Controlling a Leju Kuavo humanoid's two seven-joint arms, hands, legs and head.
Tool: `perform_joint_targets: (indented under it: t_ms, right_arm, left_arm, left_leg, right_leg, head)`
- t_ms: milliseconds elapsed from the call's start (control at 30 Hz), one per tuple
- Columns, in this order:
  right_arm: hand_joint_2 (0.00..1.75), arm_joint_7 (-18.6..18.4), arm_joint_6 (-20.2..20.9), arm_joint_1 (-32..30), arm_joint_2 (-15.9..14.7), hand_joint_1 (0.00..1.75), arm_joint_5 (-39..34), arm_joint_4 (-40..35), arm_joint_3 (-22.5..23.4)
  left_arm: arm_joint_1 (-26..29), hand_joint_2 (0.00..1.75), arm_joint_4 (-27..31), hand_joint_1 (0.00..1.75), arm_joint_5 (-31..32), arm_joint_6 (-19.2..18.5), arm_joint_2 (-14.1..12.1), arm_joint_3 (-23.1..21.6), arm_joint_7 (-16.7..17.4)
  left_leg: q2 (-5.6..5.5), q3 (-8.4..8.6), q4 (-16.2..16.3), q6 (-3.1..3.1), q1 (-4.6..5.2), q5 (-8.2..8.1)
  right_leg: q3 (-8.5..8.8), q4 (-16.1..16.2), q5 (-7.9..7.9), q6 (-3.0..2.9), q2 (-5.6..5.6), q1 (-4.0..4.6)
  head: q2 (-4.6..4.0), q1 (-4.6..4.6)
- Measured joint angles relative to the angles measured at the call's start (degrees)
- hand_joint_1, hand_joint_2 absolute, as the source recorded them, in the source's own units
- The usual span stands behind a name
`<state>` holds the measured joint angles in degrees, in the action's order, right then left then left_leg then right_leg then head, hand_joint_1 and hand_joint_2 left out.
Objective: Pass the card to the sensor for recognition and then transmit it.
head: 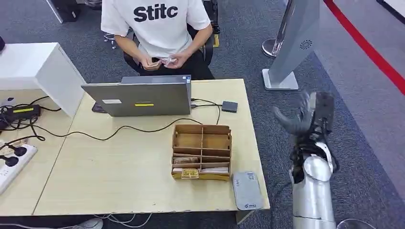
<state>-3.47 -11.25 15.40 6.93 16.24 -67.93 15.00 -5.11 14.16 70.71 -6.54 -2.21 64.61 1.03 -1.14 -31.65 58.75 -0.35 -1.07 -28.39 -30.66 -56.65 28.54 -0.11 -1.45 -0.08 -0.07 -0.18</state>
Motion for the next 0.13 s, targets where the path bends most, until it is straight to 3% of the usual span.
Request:
perform_joint_targets:
  t_ms: [67, 100, 133]
  right_arm:
    - [1.75, 5.8, 2.0, -5.4, -5.0, 0.00, 1.7, 15.7, 10.8]
    - [1.75, 10.5, 3.6, -8.6, -6.9, 0.00, -0.1, 21.7, 16.1]
    - [1.75, 13.2, 4.1, -10.6, -7.3, 0.00, -2.6, 27.2, 20.9]
  left_arm:
    - [0.4, 1.75, 0.0, 0.00, -0.4, 0.4, 0.2, 0.3, -0.4]
    - [1.1, 1.75, 0.0, 0.00, -0.8, 0.6, 0.2, 0.5, -0.4]
    - [2.1, 1.75, 0.0, 0.00, -1.2, 0.6, -0.3, 1.0, -0.4]
  left_leg:
    - [-1.38, -0.14, 0.0, 0.12, -0.09, -0.07]
    - [-1.55, -0.36, 0.0, 0.14, -0.03, -0.09]
    - [-1.03, -0.42, 0.0, 0.26, 0.13, -0.21]
  right_leg:
    - [0.64, 0.2, 0.39, 0.44, -1.35, 0.12]
    - [0.71, 0.1, 0.41, 0.48, -1.50, 0.03]
    - [0.35, 0.1, 0.30, 0.36, -1.02, -0.05]
  head:
    - [0.00, 0.40]
    - [0.00, 1.16]
    - [0.00, 1.38]
